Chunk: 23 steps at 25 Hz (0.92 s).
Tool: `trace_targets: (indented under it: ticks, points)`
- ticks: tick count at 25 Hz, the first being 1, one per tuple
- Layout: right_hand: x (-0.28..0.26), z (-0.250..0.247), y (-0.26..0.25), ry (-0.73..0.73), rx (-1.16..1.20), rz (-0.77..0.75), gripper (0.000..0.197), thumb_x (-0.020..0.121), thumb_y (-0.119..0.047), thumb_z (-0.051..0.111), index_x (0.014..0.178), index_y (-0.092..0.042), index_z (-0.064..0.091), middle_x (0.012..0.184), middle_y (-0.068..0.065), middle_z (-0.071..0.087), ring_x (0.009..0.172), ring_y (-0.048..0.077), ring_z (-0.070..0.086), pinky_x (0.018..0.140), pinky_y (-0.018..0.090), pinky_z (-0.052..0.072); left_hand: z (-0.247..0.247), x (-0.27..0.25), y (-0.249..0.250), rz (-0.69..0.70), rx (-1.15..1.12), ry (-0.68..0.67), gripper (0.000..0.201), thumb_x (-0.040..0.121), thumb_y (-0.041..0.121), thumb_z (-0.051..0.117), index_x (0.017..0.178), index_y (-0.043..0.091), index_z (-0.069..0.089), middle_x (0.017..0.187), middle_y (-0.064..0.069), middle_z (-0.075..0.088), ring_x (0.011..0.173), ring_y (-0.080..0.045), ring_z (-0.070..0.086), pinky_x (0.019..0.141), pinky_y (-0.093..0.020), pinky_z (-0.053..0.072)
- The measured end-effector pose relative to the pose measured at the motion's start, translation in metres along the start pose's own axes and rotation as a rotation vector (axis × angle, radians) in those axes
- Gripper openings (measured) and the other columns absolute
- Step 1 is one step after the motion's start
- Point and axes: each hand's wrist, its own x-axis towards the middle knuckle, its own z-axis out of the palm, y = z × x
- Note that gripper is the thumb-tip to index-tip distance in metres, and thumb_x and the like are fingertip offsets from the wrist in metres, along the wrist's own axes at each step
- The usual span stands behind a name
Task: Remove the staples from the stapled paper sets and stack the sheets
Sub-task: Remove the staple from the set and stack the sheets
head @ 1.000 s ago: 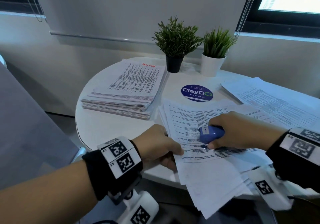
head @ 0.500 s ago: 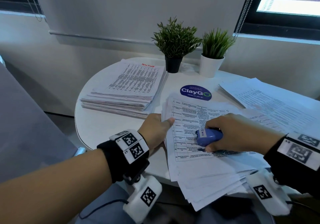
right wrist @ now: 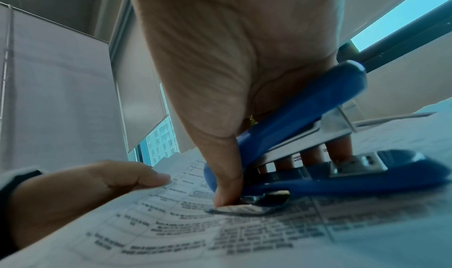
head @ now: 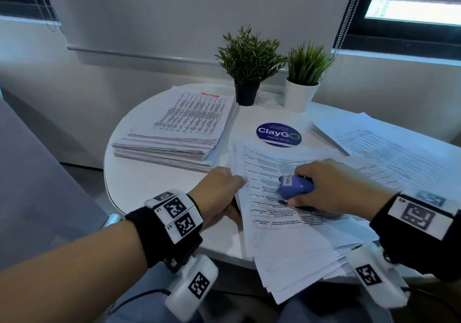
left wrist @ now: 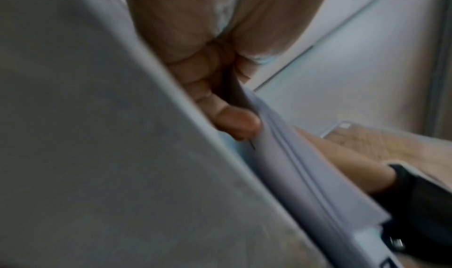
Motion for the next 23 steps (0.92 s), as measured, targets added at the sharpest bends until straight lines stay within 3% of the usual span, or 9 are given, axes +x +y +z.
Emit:
trace_targets:
  ticks: [2,3,5,6,8,10,14,19,23]
  points:
    - [0.006,0.0,0.0,-0.014,-0.017,-0.016,0.043,0.074,-0.058,0.072,0.067,-0.025,0.045,0.071,-0.011,0.054,0.068,0.011,0.051,0.06,0.03,0.041,0.001,-0.005,0.002,0.041,0.355,0.061,0.03,0.095,0.023,0.054,0.102,-0.006,0.056,0.085,-0.021,0.068,0.058,-0.029,0.058,0.047,-0.033,0.047]
    - [0.009,-0.001,0.0,-0.029,-0.026,-0.027,0.043,0.073,-0.058,0.072,0.067,-0.025,0.044,0.07,-0.011,0.053,0.069,0.013,0.052,0.061,0.03,0.042,0.001,-0.01,0.002,0.102,0.644,0.13,0.03,0.091,0.028,0.059,0.102,0.001,0.053,0.088,-0.012,0.065,0.068,-0.024,0.059,0.056,-0.034,0.049]
    - [0.014,-0.002,0.001,-0.058,-0.044,-0.044,0.043,0.074,-0.058,0.072,0.067,-0.026,0.044,0.069,-0.011,0.052,0.068,0.014,0.052,0.06,0.029,0.041,0.0,-0.017,-0.004,0.256,1.119,0.279,0.061,0.086,0.039,0.065,0.132,0.012,0.035,0.123,-0.005,0.052,0.11,-0.023,0.052,0.092,-0.035,0.048]
    - [0.017,-0.003,0.001,-0.065,-0.063,-0.056,0.043,0.074,-0.059,0.072,0.067,-0.026,0.044,0.068,-0.011,0.051,0.067,0.014,0.052,0.059,0.028,0.04,0.0,-0.021,-0.007,0.333,1.224,0.318,0.082,0.086,0.043,0.063,0.146,0.015,0.015,0.142,-0.007,0.036,0.13,-0.025,0.037,0.108,-0.036,0.036]
    - [0.024,-0.004,-0.002,-0.064,-0.095,-0.087,0.044,0.074,-0.059,0.072,0.067,-0.026,0.043,0.068,-0.012,0.05,0.069,0.016,0.052,0.058,0.028,0.039,-0.005,-0.024,-0.014,0.413,1.348,0.304,0.091,0.092,0.05,0.051,0.152,0.023,-0.012,0.16,-0.009,-0.003,0.146,-0.03,0.002,0.12,-0.041,0.012]
    - [0.034,-0.004,-0.007,-0.063,-0.106,-0.117,0.044,0.075,-0.057,0.073,0.066,-0.026,0.043,0.068,-0.012,0.048,0.07,0.016,0.051,0.056,0.025,0.036,-0.009,-0.023,-0.023,0.406,1.489,0.184,0.071,0.097,0.053,0.028,0.153,0.028,-0.008,0.16,-0.006,-0.021,0.147,-0.027,-0.017,0.122,-0.045,0.003]
    - [0.057,-0.004,-0.023,-0.074,-0.093,-0.187,0.041,0.077,-0.053,0.073,0.07,-0.024,0.046,0.069,-0.011,0.048,0.065,0.011,0.047,0.055,0.023,0.034,-0.013,-0.018,-0.037,0.408,1.516,0.033,0.078,0.08,0.066,-0.007,0.153,0.038,-0.002,0.163,-0.004,-0.009,0.15,-0.021,-0.009,0.122,-0.039,-0.001]
    - [0.08,-0.004,-0.041,-0.069,-0.043,-0.23,0.034,0.078,-0.046,0.076,0.077,-0.02,0.054,0.072,-0.009,0.052,0.077,0.02,0.053,0.068,0.03,0.043,-0.015,-0.015,-0.036,0.406,1.495,0.012,0.08,0.072,0.073,-0.01,0.149,0.05,-0.004,0.163,-0.008,-0.009,0.15,-0.021,-0.009,0.122,-0.039,-0.002]
    - [0.093,-0.006,-0.05,-0.052,-0.052,-0.268,0.032,0.077,-0.043,0.077,0.084,-0.016,0.061,0.078,-0.004,0.059,0.077,0.019,0.054,0.062,0.028,0.039,-0.015,-0.014,-0.035,0.397,1.478,0.007,0.081,0.071,0.074,-0.009,0.148,0.051,-0.003,0.163,-0.01,-0.007,0.15,-0.022,-0.008,0.122,-0.04,-0.001]
